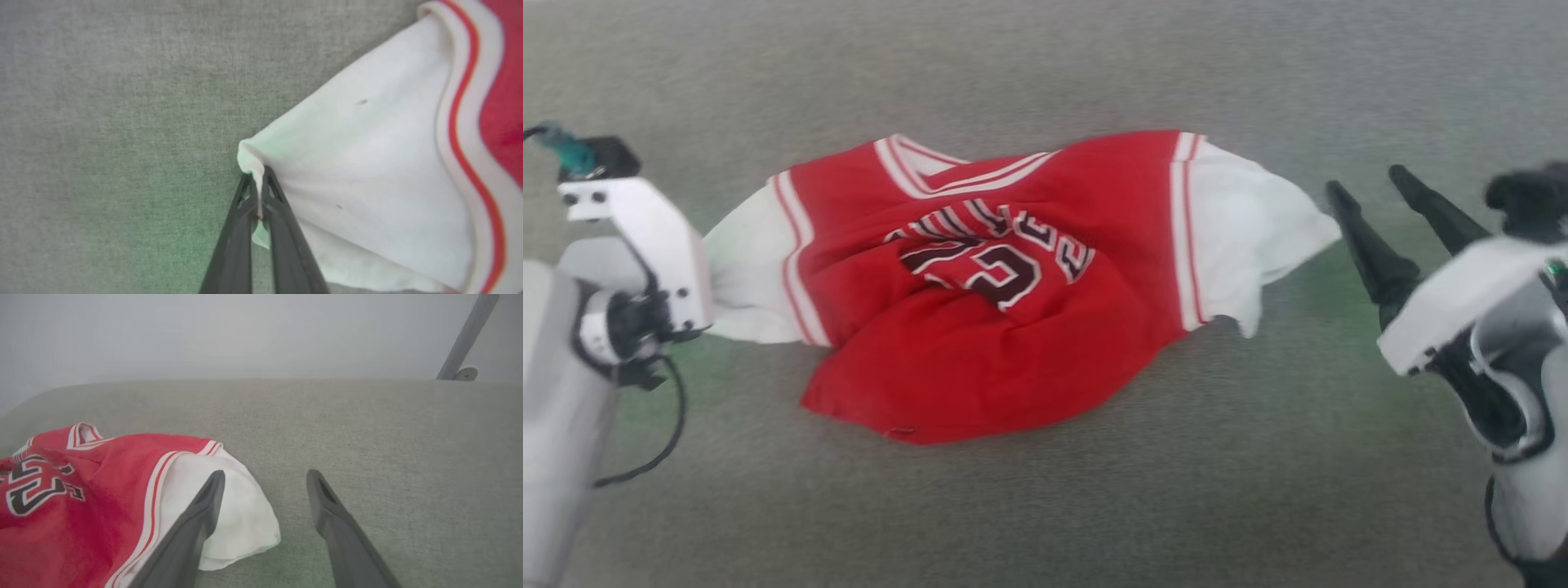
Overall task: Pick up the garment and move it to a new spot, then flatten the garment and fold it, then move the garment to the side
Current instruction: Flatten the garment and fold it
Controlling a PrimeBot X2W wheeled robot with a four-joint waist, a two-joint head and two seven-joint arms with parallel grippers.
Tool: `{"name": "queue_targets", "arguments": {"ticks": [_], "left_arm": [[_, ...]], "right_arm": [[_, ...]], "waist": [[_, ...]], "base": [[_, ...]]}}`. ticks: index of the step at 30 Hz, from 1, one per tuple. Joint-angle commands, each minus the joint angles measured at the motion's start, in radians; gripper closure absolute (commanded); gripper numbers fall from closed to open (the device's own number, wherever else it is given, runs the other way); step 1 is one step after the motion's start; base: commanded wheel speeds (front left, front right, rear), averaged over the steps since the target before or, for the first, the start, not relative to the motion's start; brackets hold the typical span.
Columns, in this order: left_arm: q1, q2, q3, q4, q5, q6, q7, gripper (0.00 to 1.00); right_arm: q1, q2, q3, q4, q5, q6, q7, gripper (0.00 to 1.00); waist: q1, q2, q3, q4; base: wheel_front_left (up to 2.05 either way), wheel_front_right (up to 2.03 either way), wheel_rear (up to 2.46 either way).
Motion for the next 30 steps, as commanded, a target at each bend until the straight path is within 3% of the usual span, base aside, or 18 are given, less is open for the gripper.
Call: {"name": "queue_targets", "arguments": {"ticks": [1, 13, 14, 15, 19, 30], "left_arm": [[0.012, -0.042, -0.024, 0.023, 0.002, -0.011, -0.006, 1.00], [-0.099, -0.155, -0.074, 0.119, 0.017, -0.070, -0.079, 1.00], [-0.102, -0.165, -0.075, 0.132, 0.016, -0.074, -0.088, 1.00], [-0.103, -0.173, -0.075, 0.143, 0.011, -0.078, -0.096, 1.00], [-0.119, -0.188, -0.068, 0.189, 0.008, -0.080, -0.139, 1.00], [-0.230, -0.154, -0.059, 0.192, 0.033, -0.088, -0.186, 1.00]], "right_arm": [[-0.020, -0.011, 0.013, 0.013, -0.001, 0.000, 0.033, 0.00], [-0.143, -0.088, 0.140, 0.238, 0.021, 0.000, 0.468, 0.00], [-0.145, -0.093, 0.157, 0.264, 0.019, 0.000, 0.503, 0.29], [-0.149, -0.100, 0.178, 0.285, 0.013, 0.000, 0.536, 1.00], [-0.182, -0.103, 0.212, 0.310, 0.050, 0.000, 0.581, 1.00], [-0.328, -0.132, 0.168, 0.252, 0.138, 0.000, 0.540, 1.00]], "waist": [[0.0000, -0.0001, 0.009, 0.028], [0.0000, -0.0001, 0.050, 0.157], [0.0000, -0.0001, 0.052, 0.164], [0.0000, -0.0001, 0.052, 0.169], [0.0000, -0.0001, 0.036, 0.181], [0.0000, -0.0001, -0.111, 0.165]], "base": [[0.00, 0.00, 0.00], [0.00, 0.00, 0.00], [0.00, 0.00, 0.00], [0.00, 0.00, 0.00], [0.00, 0.00, 0.00], [0.00, 0.00, 0.00]]}}
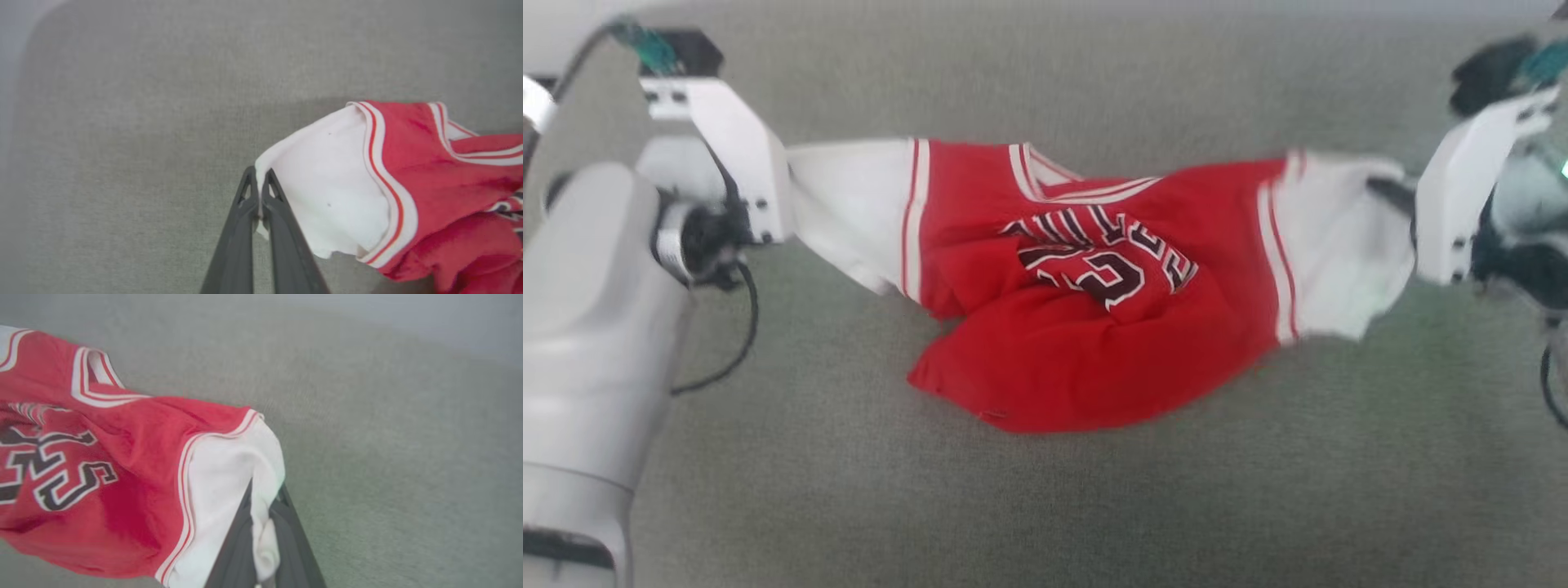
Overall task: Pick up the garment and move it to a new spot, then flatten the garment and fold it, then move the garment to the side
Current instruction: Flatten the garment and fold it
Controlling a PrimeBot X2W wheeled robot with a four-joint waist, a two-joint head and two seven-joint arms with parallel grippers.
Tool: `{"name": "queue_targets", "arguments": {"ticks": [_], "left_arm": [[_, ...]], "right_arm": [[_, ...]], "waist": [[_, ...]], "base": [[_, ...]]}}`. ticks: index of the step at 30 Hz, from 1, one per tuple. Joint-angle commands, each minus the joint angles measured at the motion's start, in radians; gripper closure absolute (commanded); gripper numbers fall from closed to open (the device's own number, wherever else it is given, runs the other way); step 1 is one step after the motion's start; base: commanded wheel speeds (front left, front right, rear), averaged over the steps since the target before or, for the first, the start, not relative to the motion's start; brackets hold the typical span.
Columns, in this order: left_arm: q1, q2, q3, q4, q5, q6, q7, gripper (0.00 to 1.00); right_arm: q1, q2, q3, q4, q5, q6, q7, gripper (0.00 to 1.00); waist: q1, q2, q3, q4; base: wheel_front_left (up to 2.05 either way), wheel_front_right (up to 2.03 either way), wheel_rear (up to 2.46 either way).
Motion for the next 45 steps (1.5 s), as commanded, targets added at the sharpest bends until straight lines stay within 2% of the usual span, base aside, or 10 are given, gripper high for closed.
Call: {"name": "queue_targets", "arguments": {"ticks": [1, 8, 14, 17, 28, 36, 40, 42, 43, 45], "left_arm": [[-0.020, 0.006, -0.004, -0.008, 0.017, -0.002, -0.002, 1.00], [-0.115, 0.043, 0.006, -0.061, 0.030, -0.015, -0.032, 1.00], [-0.198, 0.079, 0.022, -0.094, 0.048, -0.033, -0.086, 1.00], [-0.234, 0.094, 0.031, -0.099, 0.049, -0.028, -0.093, 1.00], [-0.317, 0.123, 0.031, -0.127, 0.065, -0.018, -0.082, 1.00], [-0.347, 0.105, 0.047, -0.114, 0.073, -0.012, -0.183, 1.00], [-0.399, 0.084, 0.050, -0.082, 0.090, -0.006, -0.279, 1.00], [-0.438, 0.072, 0.050, -0.062, 0.106, -0.002, -0.335, 1.00], [-0.488, 0.062, 0.050, -0.042, 0.128, 0.001, -0.404, 1.00], [-0.538, 0.047, 0.050, -0.021, 0.150, 0.002, -0.477, 1.00]], "right_arm": [[-0.022, 0.002, -0.002, 0.002, 0.007, 0.000, -0.012, 1.00], [-0.186, 0.033, -0.001, 0.045, -0.015, 0.000, -0.104, 1.00], [-0.331, 0.084, 0.026, 0.114, -0.007, 0.000, -0.182, 1.00], [-0.388, 0.113, 0.040, 0.148, 0.006, 0.000, -0.210, 1.00], [-0.510, 0.133, 0.107, 0.234, 0.038, 0.000, -0.257, 1.00], [-0.578, 0.118, 0.165, 0.312, 0.018, 0.000, -0.382, 1.00], [-0.644, 0.106, 0.215, 0.377, 0.005, 0.000, -0.484, 1.00], [-0.686, 0.104, 0.236, 0.409, 0.000, -0.001, -0.548, 1.00], [-0.737, 0.096, 0.260, 0.439, -0.017, -0.001, -0.624, 1.00], [-0.788, 0.085, 0.289, 0.466, -0.044, -0.001, -0.710, 1.00]], "waist": [[0.0000, 0.0000, -0.060, -0.012], [0.0000, 0.0000, -0.167, -0.052], [0.0000, 0.0000, -0.242, -0.097], [0.0000, 0.0000, -0.273, -0.116], [0.0000, 0.0000, -0.315, -0.152], [0.0000, 0.0000, -0.244, -0.159], [0.0000, 0.0000, -0.160, -0.154], [0.0000, 0.0000, -0.112, -0.149], [0.0000, 0.0000, -0.062, -0.141], [0.0000, 0.0000, -0.015, -0.133]], "base": [[0.00, 0.00, 0.00], [0.00, 0.00, 0.00], [0.00, 0.00, 0.00], [0.00, 0.00, 0.00], [0.00, 0.00, 0.00], [0.00, 0.00, 0.00], [0.00, 0.00, 0.00], [0.00, 0.00, 0.00], [0.00, 0.00, 0.00], [0.00, 0.00, 0.00]]}}
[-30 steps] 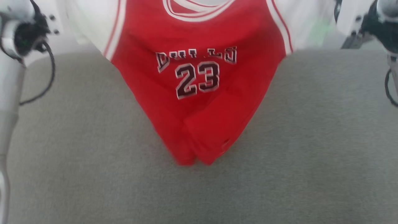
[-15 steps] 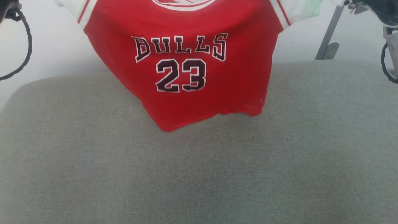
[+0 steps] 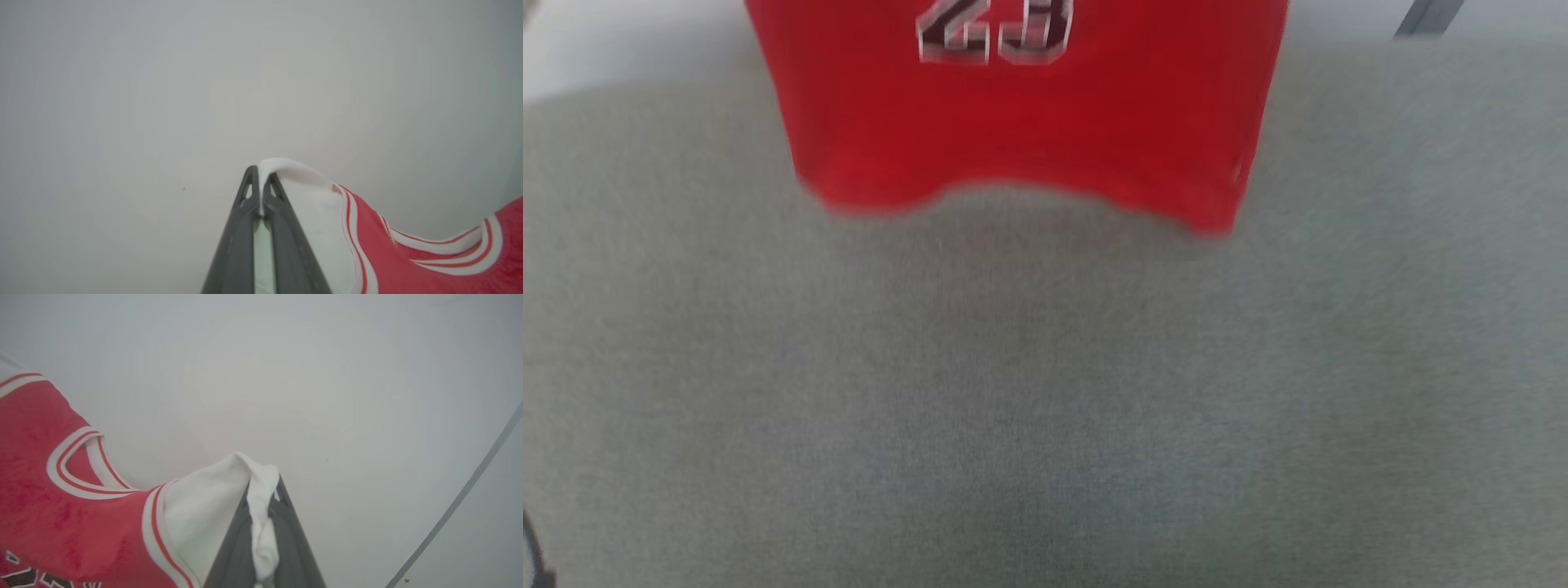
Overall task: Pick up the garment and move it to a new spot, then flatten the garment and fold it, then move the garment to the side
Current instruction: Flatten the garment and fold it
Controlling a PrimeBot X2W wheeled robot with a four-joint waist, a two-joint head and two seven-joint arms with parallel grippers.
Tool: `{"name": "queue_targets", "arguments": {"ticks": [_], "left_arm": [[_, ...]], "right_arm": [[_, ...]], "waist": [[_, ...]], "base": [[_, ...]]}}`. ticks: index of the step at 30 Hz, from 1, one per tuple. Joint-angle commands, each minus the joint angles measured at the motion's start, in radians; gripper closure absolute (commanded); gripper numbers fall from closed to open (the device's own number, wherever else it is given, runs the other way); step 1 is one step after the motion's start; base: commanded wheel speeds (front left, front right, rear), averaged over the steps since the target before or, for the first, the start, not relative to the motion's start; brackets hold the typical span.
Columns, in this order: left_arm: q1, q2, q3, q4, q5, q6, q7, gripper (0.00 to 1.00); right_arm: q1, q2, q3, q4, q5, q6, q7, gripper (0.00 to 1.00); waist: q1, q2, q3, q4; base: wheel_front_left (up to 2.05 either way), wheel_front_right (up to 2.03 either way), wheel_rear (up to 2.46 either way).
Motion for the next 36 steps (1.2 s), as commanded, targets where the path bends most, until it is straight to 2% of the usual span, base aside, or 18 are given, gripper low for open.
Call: {"name": "queue_targets", "arguments": {"ticks": [1, 6, 8, 11, 14, 18, 22, 26, 31, 36], "left_arm": [[-0.026, -0.005, 0.003, 0.011, 0.010, 0.004, -0.032, 1.00], [-0.143, -0.027, -0.007, 0.053, 0.072, 0.003, -0.240, 1.00], [-0.174, -0.036, -0.001, 0.070, 0.079, 0.003, -0.330, 1.00], [-0.182, -0.049, -0.010, 0.100, 0.090, -0.025, -0.404, 1.00], [-0.143, -0.054, -0.016, 0.142, 0.096, -0.050, -0.427, 1.00], [-0.066, -0.070, -0.028, 0.220, 0.078, -0.077, -0.432, 1.00], [0.035, -0.088, -0.049, 0.302, 0.052, -0.107, -0.375, 1.00], [0.143, -0.101, -0.060, 0.348, 0.017, -0.131, -0.300, 1.00], [0.288, -0.098, -0.109, 0.349, -0.025, -0.143, -0.166, 1.00], [0.428, -0.091, -0.149, 0.272, -0.082, -0.143, -0.046, 1.00]], "right_arm": [[-0.023, -0.003, 0.005, 0.014, -0.011, -0.001, -0.043, 1.00], [-0.156, -0.022, 0.042, 0.111, -0.128, -0.001, -0.296, 1.00], [-0.201, -0.027, 0.047, 0.142, -0.190, -0.001, -0.353, 1.00], [-0.215, -0.025, 0.051, 0.172, -0.258, -0.001, -0.375, 1.00], [-0.167, -0.009, 0.064, 0.177, -0.260, -0.001, -0.378, 1.00], [-0.069, 0.000, 0.104, 0.192, -0.155, -0.001, -0.365, 1.00], [0.050, -0.001, 0.154, 0.145, 0.009, -0.001, -0.300, 1.00], [0.168, -0.054, 0.202, 0.047, 0.150, -0.001, -0.219, 1.00], [0.328, -0.138, 0.260, -0.106, 0.292, -0.001, -0.109, 1.00], [0.466, -0.219, 0.275, -0.218, 0.379, -0.001, -0.046, 1.00]], "waist": [[0.0000, 0.0000, 0.082, 0.020], [0.0000, 0.0000, 0.167, 0.048], [0.0000, 0.0000, 0.190, 0.061], [0.0000, 0.0000, 0.211, 0.080], [0.0000, 0.0000, 0.214, 0.092], [0.0000, 0.0000, 0.194, 0.105], [0.0000, 0.0000, 0.157, 0.113], [0.0000, 0.0000, 0.115, 0.116], [0.0000, 0.0000, 0.062, 0.115], [0.0000, 0.0000, 0.023, 0.119]], "base": [[0.00, 0.00, 0.00], [0.00, 0.00, 0.00], [0.00, 0.00, 0.00], [0.00, 0.00, 0.00], [0.00, 0.00, 0.00], [0.00, 0.00, 0.00], [0.00, 0.00, 0.00], [0.00, 0.00, 0.00], [0.00, 0.00, 0.00], [0.00, 0.00, 0.00]]}}
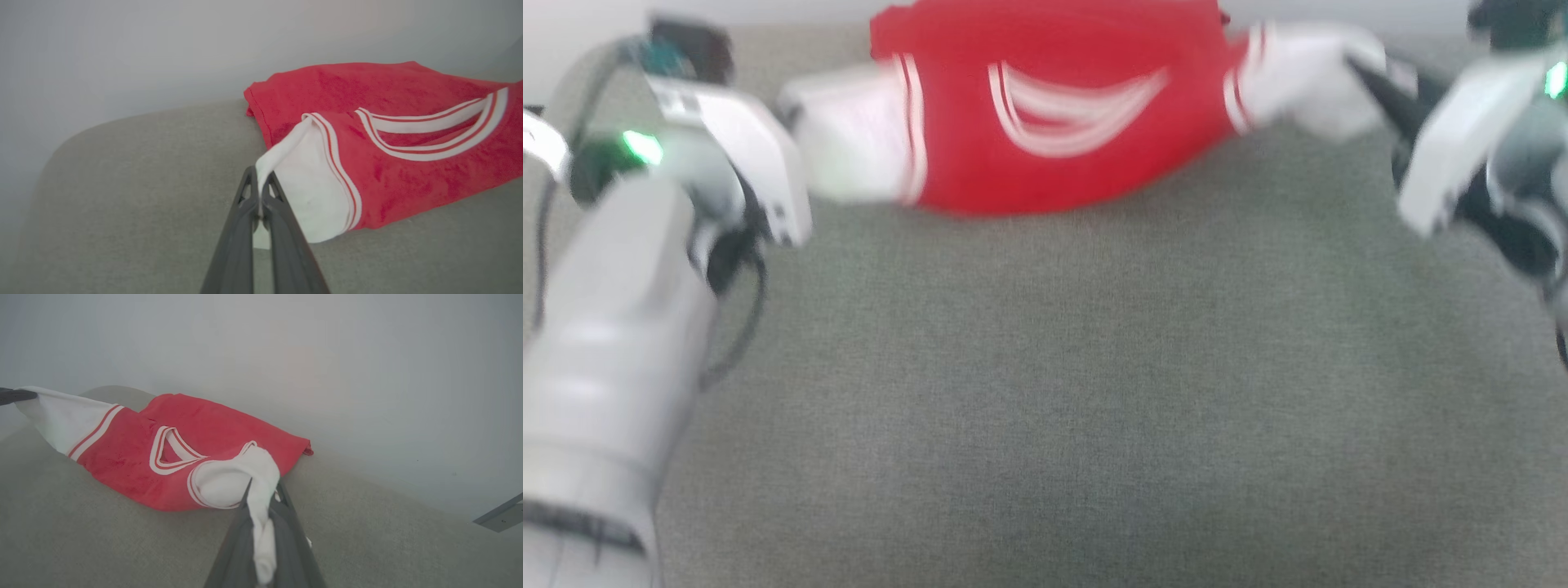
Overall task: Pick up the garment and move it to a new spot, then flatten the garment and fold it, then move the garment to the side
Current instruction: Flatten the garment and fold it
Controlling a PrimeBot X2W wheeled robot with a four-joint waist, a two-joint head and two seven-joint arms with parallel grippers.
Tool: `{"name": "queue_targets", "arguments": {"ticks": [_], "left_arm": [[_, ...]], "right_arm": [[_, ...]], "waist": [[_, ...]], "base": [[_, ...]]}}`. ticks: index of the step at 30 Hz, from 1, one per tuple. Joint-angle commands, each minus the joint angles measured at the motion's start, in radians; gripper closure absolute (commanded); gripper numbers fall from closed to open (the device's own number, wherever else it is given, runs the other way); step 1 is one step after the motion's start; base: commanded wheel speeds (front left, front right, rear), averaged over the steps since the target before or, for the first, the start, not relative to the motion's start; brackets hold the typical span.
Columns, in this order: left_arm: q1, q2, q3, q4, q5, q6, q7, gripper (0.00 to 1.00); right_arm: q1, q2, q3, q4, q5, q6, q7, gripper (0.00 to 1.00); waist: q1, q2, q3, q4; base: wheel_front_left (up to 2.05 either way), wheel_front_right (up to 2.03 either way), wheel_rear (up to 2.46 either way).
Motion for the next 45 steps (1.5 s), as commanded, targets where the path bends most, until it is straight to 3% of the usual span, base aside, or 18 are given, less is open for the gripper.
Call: {"name": "queue_targets", "arguments": {"ticks": [1, 8, 12, 18, 26, 33, 34, 36, 37, 45], "left_arm": [[0.049, 0.014, -0.004, -0.033, -0.038, -0.002, 0.026, 1.00], [0.329, 0.110, -0.039, -0.272, -0.104, 0.014, 0.204, 1.00], [0.512, 0.187, -0.037, -0.472, -0.134, 0.077, 0.278, 1.00], [0.773, 0.300, -0.012, -0.749, -0.148, 0.242, 0.335, 1.00], [1.025, 0.341, -0.001, -0.950, -0.242, 0.388, 0.443, 1.00], [1.065, 0.349, 0.006, -1.038, -0.230, 0.436, 0.430, 1.00], [1.061, 0.343, 0.009, -1.044, -0.227, 0.438, 0.419, 1.00], [1.044, 0.332, 0.010, -1.051, -0.220, 0.432, 0.398, 1.00], [1.035, 0.328, 0.007, -1.052, -0.213, 0.428, 0.390, 1.00], [0.975, 0.286, 0.001, -1.044, -0.186, 0.419, 0.346, 1.00]], "right_arm": [[0.047, -0.023, 0.005, -0.029, 0.011, -0.001, 0.015, 1.00], [0.286, -0.152, 0.022, -0.208, 0.090, -0.001, 0.114, 1.00], [0.420, -0.214, 0.016, -0.293, 0.128, -0.001, 0.163, 1.00], [0.594, -0.286, 0.008, -0.365, 0.138, -0.001, 0.205, 1.00], [0.749, -0.348, 0.022, -0.456, 0.170, -0.001, 0.303, 1.00], [0.810, -0.338, -0.016, -0.446, 0.160, -0.002, 0.322, 1.00], [0.811, -0.326, -0.024, -0.433, 0.149, -0.002, 0.322, 0.94], [0.809, -0.302, -0.043, -0.401, 0.117, -0.003, 0.315, 0.11], [0.809, -0.287, -0.050, -0.387, 0.106, -0.003, 0.318, 0.00], [0.763, -0.251, -0.162, -0.376, 0.027, -0.010, 0.345, 0.00]], "waist": [[0.0000, 0.0000, -0.025, 0.002], [0.0000, 0.0000, -0.065, -0.002], [0.0000, 0.0000, -0.076, -0.008], [0.0000, 0.0000, -0.083, -0.020], [0.0000, 0.0000, -0.075, -0.028], [0.0000, 0.0000, -0.067, -0.022], [0.0000, 0.0000, -0.064, -0.022], [0.0000, 0.0000, -0.058, -0.018], [0.0000, 0.0000, -0.055, -0.017], [0.0000, 0.0000, -0.023, 0.000]], "base": [[0.00, 0.00, 0.00], [0.00, 0.00, 0.00], [0.00, 0.00, 0.00], [0.00, 0.00, 0.00], [0.00, 0.00, 0.00], [0.00, 0.00, 0.00], [0.00, 0.00, 0.00], [0.00, 0.00, 0.00], [0.00, 0.00, 0.00], [0.00, 0.00, 0.00]]}}
